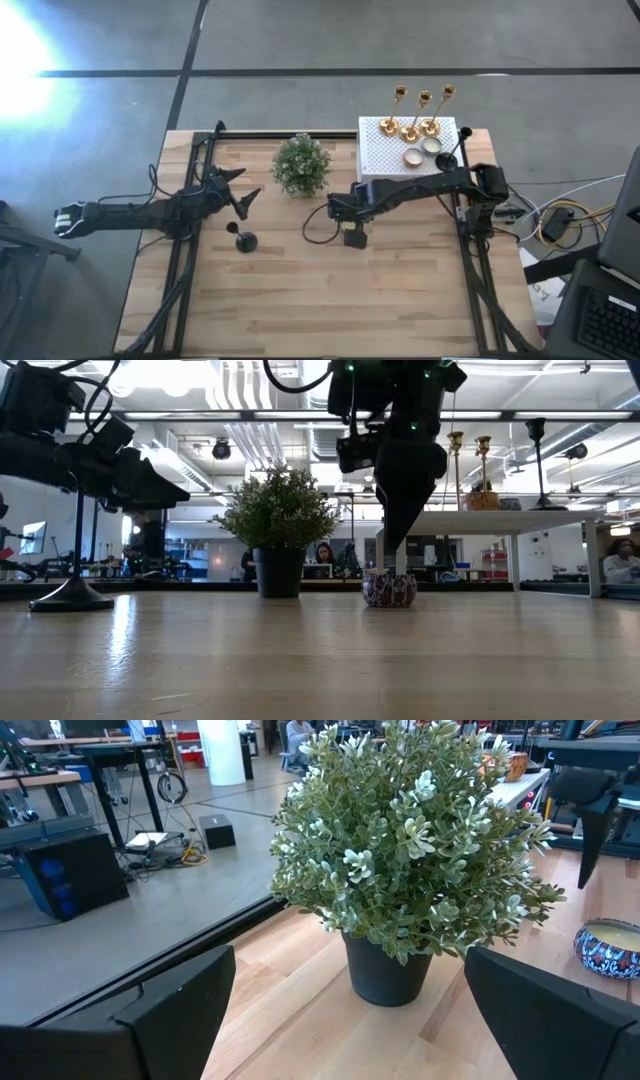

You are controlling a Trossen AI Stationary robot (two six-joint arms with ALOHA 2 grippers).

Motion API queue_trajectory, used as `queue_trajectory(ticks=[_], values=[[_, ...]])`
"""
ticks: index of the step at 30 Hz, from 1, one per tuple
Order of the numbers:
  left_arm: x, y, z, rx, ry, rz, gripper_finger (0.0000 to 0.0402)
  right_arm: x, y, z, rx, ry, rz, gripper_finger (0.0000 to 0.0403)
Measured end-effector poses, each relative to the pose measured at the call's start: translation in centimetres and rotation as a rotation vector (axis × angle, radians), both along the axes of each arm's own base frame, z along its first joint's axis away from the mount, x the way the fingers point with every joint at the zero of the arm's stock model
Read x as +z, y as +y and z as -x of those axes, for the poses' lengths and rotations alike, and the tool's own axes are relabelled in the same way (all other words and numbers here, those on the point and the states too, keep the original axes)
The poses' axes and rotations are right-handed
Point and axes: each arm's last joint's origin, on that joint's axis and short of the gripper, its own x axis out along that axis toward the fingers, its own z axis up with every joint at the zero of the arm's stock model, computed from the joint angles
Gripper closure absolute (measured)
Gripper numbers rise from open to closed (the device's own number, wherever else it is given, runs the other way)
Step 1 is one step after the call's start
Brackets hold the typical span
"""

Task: Pick & Place candle stick holders
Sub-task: Put the red scented candle on the shelf

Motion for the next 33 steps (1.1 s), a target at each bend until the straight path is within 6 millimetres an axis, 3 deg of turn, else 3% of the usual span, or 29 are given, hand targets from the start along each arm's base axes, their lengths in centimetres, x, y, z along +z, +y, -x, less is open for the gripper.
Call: queue_trajectory(ticks=[16,33], values=[[0.0,0.0,0.0,0.0,-0.001,0.0,0.0003,-2.9,-0.6,0.5,-0.042,-0.049,-0.059,0.0038],[0.0,0.0,0.0,0.0,-0.001,0.0,0.0003,-4.4,-0.7,0.8,-0.041,-0.078,-0.077,0.0038]])
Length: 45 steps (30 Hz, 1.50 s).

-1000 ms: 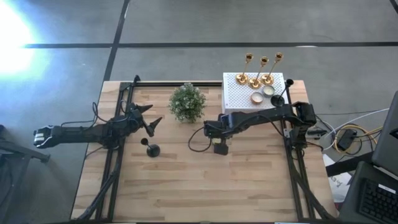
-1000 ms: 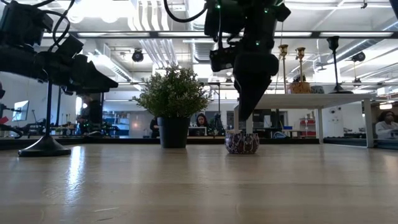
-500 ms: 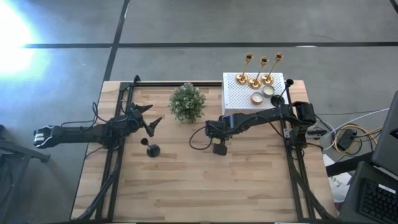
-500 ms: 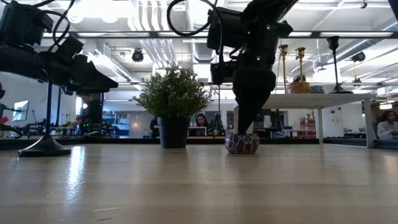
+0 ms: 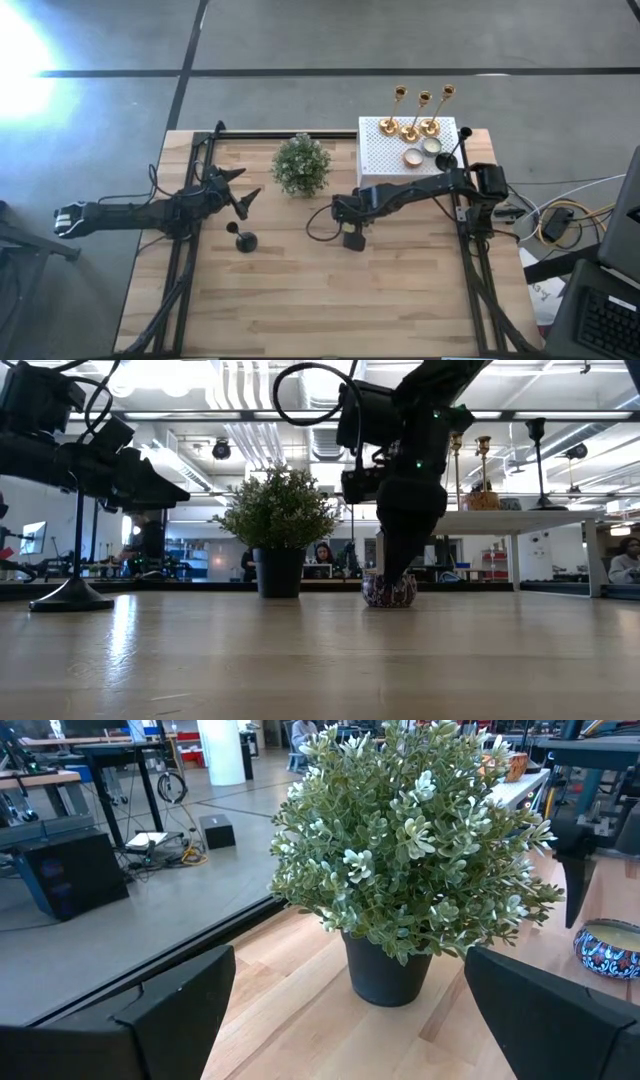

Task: Pick & Place candle stick holders
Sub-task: Put the red scented candle on the shelf

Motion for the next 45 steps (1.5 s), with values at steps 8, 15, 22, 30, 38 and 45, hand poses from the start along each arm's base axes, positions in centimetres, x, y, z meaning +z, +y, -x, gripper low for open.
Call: queue_trajectory(ticks=[8,15,22,30,38,45], values=[[0.0,0.0,0.0,0.0,0.0,0.0,0.0003,-2.3,0.1,-1.0,0.031,0.064,-0.017,0.0038],[-0.1,0.0,0.0,0.0,0.006,0.001,0.0003,-1.4,-0.1,-1.3,0.025,0.061,0.021,0.0066],[0.0,0.0,0.0,0.0,0.006,0.001,0.0003,-1.3,-0.1,-1.0,-0.002,0.083,0.021,0.0109],[-0.1,0.0,0.0,0.0,0.007,0.001,0.0003,0.2,-0.1,-1.0,-0.026,0.061,0.015,0.0112],[0.0,0.0,0.0,0.0,0.006,0.001,0.0003,4.7,-0.1,-0.4,-0.096,0.055,-0.002,0.0112],[-0.1,0.0,0.0,0.0,0.008,0.001,0.0003,9.9,-1.5,1.2,-0.176,0.06,0.0,0.0112]])
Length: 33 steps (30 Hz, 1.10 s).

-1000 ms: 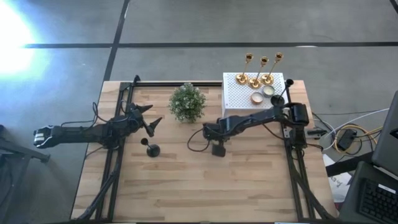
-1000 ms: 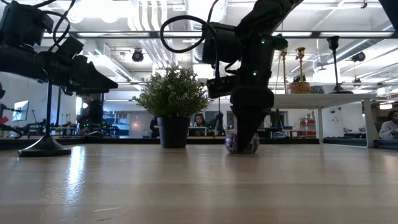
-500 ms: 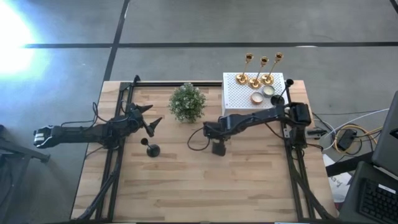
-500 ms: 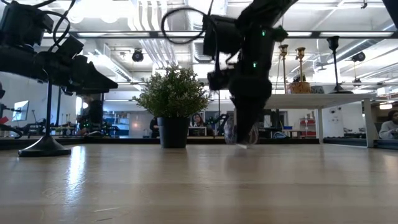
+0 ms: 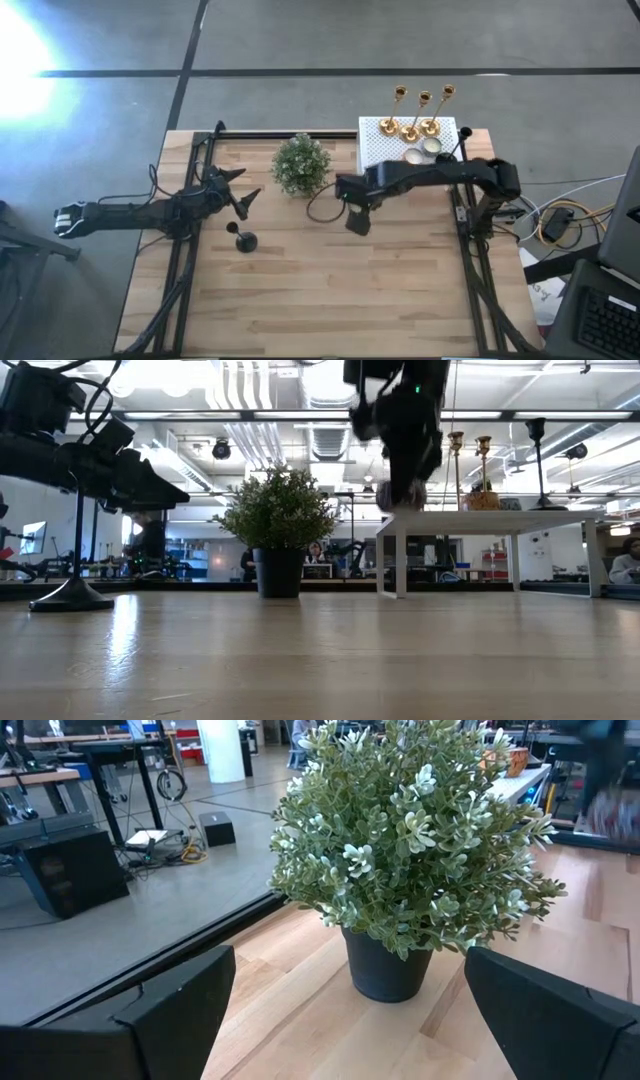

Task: Pick & Place candle stick holders
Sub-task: Put the red scented candle on the shelf

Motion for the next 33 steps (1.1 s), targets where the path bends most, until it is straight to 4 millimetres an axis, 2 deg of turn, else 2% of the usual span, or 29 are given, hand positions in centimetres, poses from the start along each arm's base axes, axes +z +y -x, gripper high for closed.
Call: queue_trajectory(ticks=[4,12,21,33], values=[[0.0,0.0,0.0,0.0,0.004,0.001,0.0003,2.7,-1.8,1.4,-0.055,-0.037,0.003,0.0112],[-0.1,0.0,0.0,0.0,0.006,0.001,0.0003,4.9,-6.1,4.3,-0.175,-0.065,-0.008,0.0112],[-0.1,0.0,0.0,0.0,0.006,0.001,0.0003,5.6,-9.6,6.1,-0.313,-0.083,-0.035,0.0112],[-0.1,0.0,0.0,0.0,0.006,0.001,0.0003,5.5,-12.2,7.4,-0.396,-0.083,-0.033,0.0113]])
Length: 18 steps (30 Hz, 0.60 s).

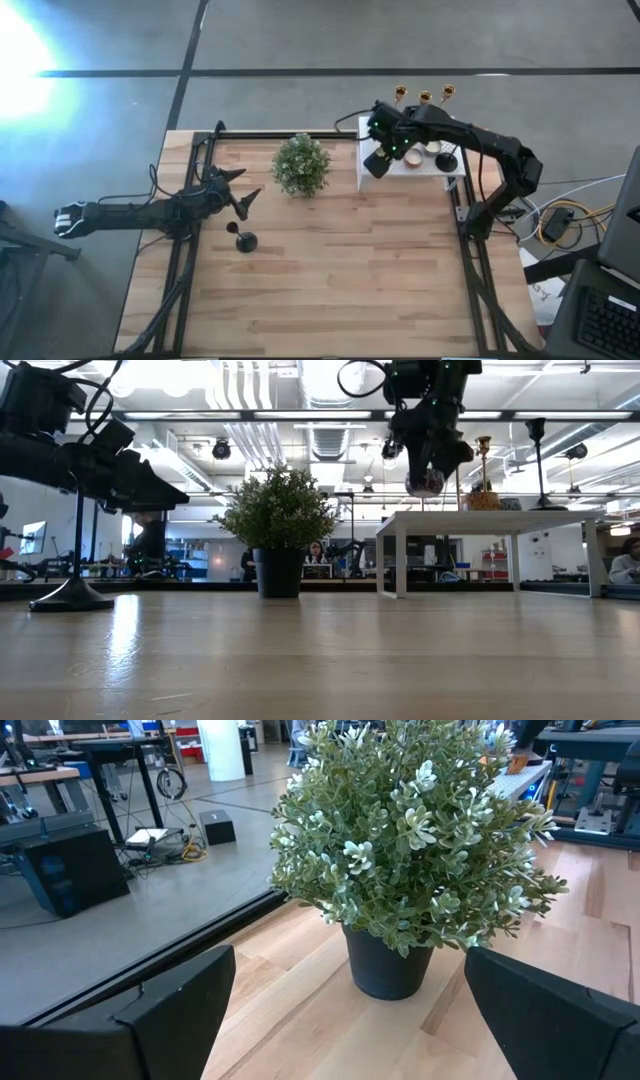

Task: Pick & Place candle stick holders
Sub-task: Put the red scented candle on the shelf

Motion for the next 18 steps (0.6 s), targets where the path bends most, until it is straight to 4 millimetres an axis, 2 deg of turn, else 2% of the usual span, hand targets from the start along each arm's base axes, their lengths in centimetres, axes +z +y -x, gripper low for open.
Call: queue_trajectory(ticks=[18], values=[[0.0,0.0,0.0,0.0,0.0,0.0,0.0003,0.0,-2.3,1.4,-0.092,0.012,0.017,0.0113]])
